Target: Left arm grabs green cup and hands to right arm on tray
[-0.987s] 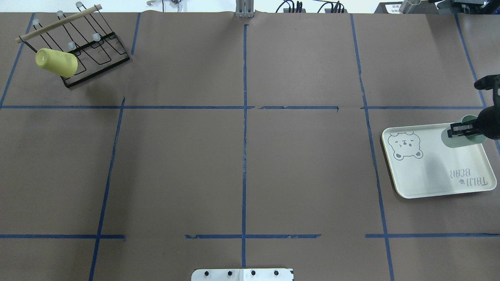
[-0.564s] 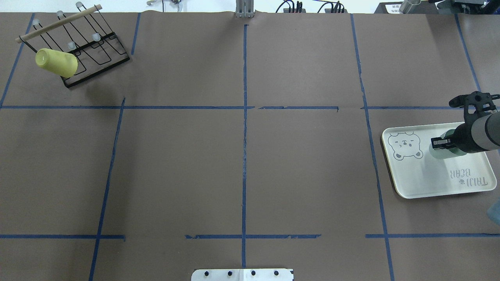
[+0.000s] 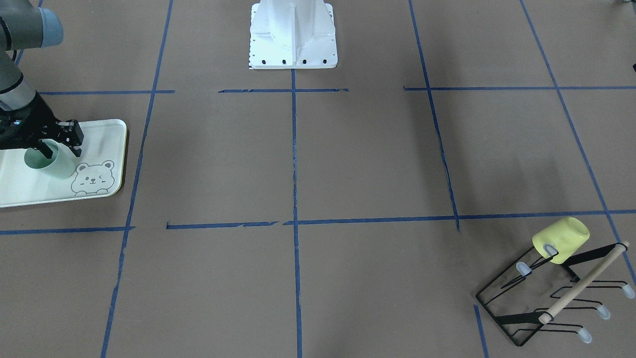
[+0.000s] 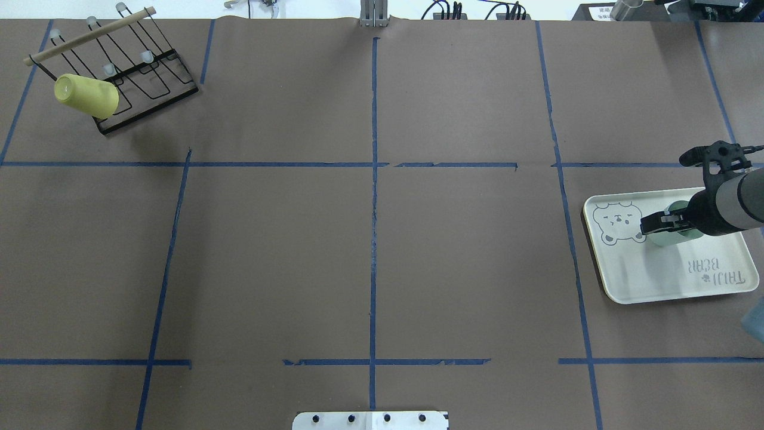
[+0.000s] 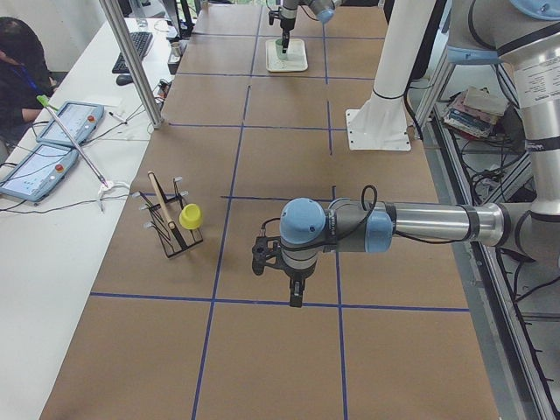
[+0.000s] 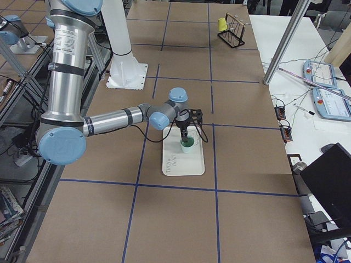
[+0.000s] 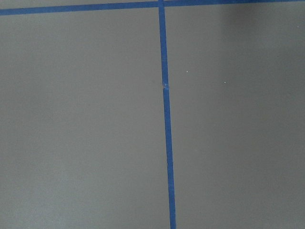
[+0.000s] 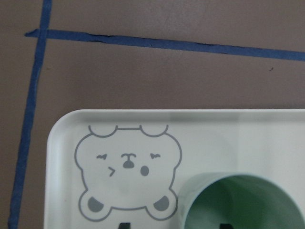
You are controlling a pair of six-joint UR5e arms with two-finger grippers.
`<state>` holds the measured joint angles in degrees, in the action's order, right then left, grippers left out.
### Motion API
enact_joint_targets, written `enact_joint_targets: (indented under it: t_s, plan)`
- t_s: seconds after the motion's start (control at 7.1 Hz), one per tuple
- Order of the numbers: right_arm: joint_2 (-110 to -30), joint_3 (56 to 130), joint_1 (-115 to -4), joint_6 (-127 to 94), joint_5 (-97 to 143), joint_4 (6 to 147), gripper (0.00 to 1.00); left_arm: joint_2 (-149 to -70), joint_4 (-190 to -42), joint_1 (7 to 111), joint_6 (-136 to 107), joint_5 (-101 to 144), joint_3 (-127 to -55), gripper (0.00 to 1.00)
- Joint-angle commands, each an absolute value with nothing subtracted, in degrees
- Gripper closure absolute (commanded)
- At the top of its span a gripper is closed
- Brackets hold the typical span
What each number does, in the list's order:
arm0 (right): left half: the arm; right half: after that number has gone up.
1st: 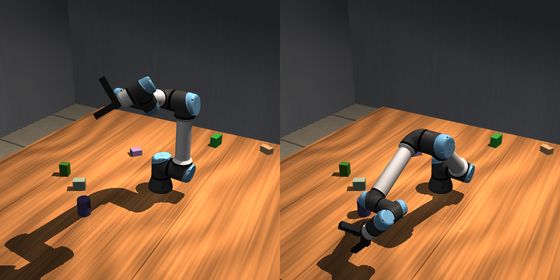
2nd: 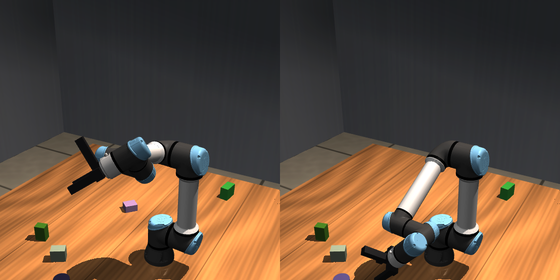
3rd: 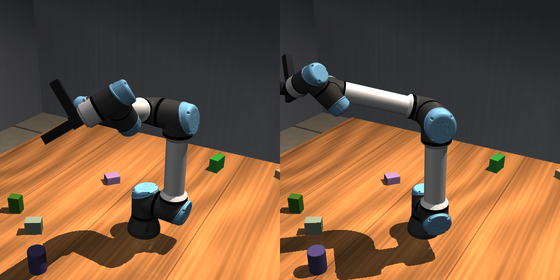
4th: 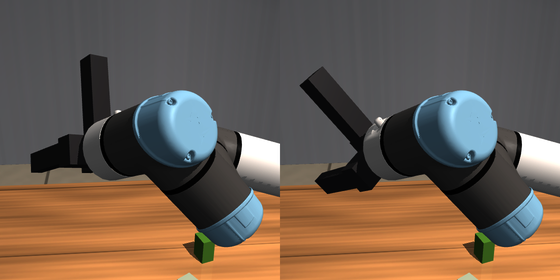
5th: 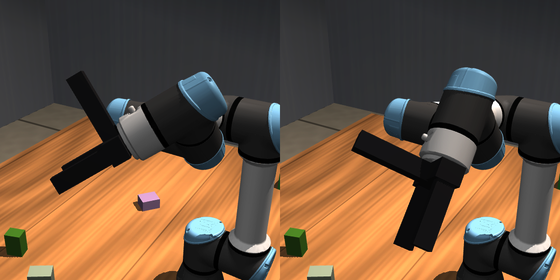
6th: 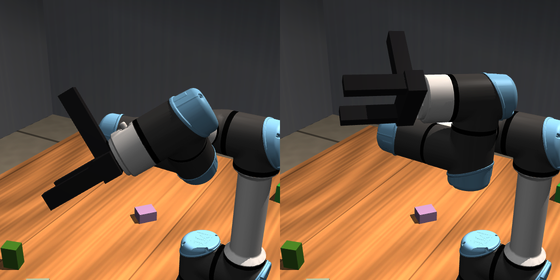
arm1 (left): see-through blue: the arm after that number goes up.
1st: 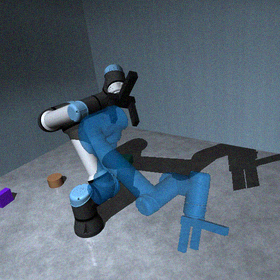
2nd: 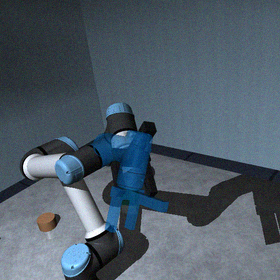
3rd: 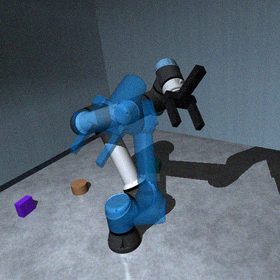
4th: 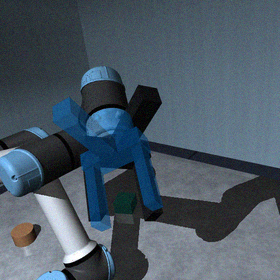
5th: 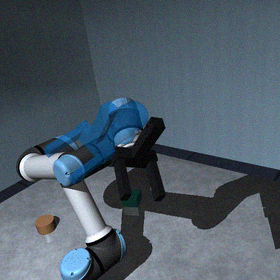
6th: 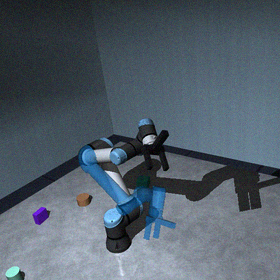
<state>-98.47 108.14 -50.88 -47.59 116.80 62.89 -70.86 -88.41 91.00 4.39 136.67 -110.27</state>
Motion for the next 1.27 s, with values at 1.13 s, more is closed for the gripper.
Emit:
enact_joint_targets:
  t_s: [1.13]
  plan:
    - [-110.8, 115.1, -87.1, 2.3, 133.7, 92.3, 0.01, -71.4, -88.7, 91.0, 4.2, 136.0, -108.1, 0.0]
